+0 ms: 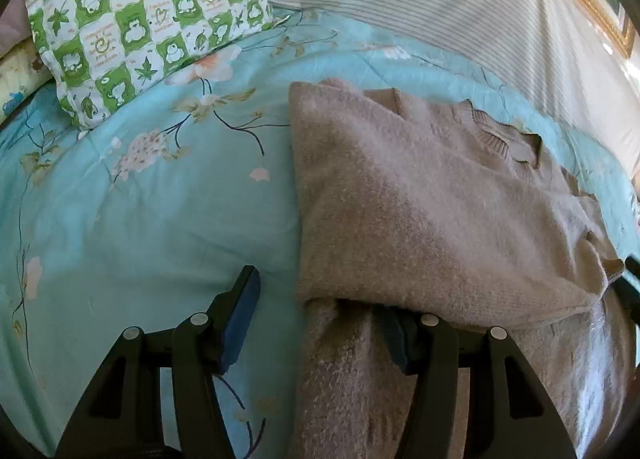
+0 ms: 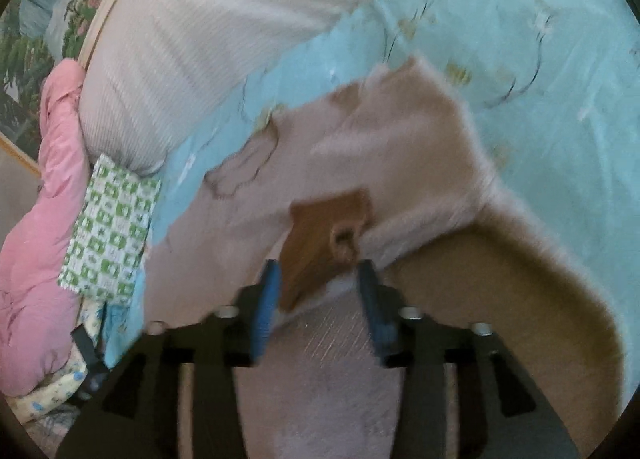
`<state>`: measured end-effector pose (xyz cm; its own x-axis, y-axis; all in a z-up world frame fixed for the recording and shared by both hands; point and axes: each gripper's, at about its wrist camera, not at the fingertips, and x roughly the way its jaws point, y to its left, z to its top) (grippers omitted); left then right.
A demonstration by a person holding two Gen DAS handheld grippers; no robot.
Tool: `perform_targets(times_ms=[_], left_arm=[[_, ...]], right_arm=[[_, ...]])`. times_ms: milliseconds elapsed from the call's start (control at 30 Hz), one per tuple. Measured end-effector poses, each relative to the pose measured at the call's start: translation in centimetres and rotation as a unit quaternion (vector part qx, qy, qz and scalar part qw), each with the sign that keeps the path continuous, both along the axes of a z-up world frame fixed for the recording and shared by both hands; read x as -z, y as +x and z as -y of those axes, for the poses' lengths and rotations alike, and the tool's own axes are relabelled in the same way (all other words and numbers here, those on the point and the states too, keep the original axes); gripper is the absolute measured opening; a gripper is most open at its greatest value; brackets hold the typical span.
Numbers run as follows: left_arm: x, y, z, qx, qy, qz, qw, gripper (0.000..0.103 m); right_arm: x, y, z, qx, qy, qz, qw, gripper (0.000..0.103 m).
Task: Fold small clothes
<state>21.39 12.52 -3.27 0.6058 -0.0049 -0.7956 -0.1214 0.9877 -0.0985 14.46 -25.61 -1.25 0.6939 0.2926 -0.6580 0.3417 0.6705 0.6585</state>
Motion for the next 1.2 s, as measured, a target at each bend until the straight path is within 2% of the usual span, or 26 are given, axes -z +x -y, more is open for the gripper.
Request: perform_targets(times_ms=[100,167,200,267,333,367,433,533,600,633,733,833,967,1133,1200], left_arm=[[0.0,0.0,-0.2,-0.001,-0.004,0.0,1.0,0.058],[0.1,0.1,-0.3,-0.002,-0.003,-0.001,1.0,0.058],[0.1,0.1,-0.2,-0.002,-0.003,-0.001,1.0,0.058],[0.1,0.2,-0.3,-0.002,-0.001,-0.001,1.0,0.058],[0.1,0.3,-0.2,-0.004,0.001,-0.003,1.0,0.058],[0.1,0.4,-0.2,-0.004,0.002,-0.003,1.0,0.058],[0.0,0.6,-0.2,-0.005,0.005,-0.003,1.0,0.058],[0.0,0.8,-0.4,-0.01,0.006,-0.003,0.9999,0.059],[0.0,0.9,-0.6,-0.012,-0.002,-0.003,0.9999,0.061],[0.0,0.9,-0.5,-0.013,-0.003,-0.002,0.9999,0.061],[0.0,0.7,-0.3,-0.016,0.003,0.0,0.9999,0.061],[0.0,0.5,-0.9,-0.028,-0.014,-0.001,0.9995,0.061],[0.2,0.4,-1.9,-0.029,-0.04,-0.005,0.9987,0.061],[0.0,0.0,-1.8,-0.008,-0.03,-0.019,0.9993,0.061],[0.0,-0.3,-1.9,0.005,-0.031,-0.028,0.9991,0.061]], right_arm=[[-0.2,0.7,1.0,0.007,0.0,0.005,1.0,0.055],[0.6,2.1,0.6,-0.021,0.002,-0.007,1.0,0.06],[1.5,3.1,0.3,-0.033,-0.004,-0.028,0.999,0.06],[2.4,3.9,-0.5,-0.054,-0.002,-0.034,0.998,0.058],[2.2,4.6,-1.8,-0.083,-0.024,-0.032,0.996,0.041],[1.6,4.6,-2.4,-0.096,-0.026,-0.021,0.995,0.006],[-0.8,4.5,-2.1,-0.103,-0.005,0.023,0.994,0.008],[-7.0,2.6,-0.1,-0.073,-0.048,0.11,0.99,0.008],[-8.6,1.9,1.4,-0.053,-0.074,0.122,0.988,0.008],[-8.2,2.0,2.3,-0.05,-0.087,0.109,0.989,0.008],[-3.8,2.8,4.1,-0.053,-0.055,0.051,0.996,0.008],[-0.7,3.3,3.6,-0.065,-0.053,0.02,0.996,0.008],[0.6,3.0,3.1,-0.068,-0.068,0.019,0.995,0.008],[2.4,2.3,2.7,-0.081,-0.092,-0.018,0.992,0.01],[2.5,2.0,2.3,-0.083,-0.095,-0.023,0.992,0.016]])
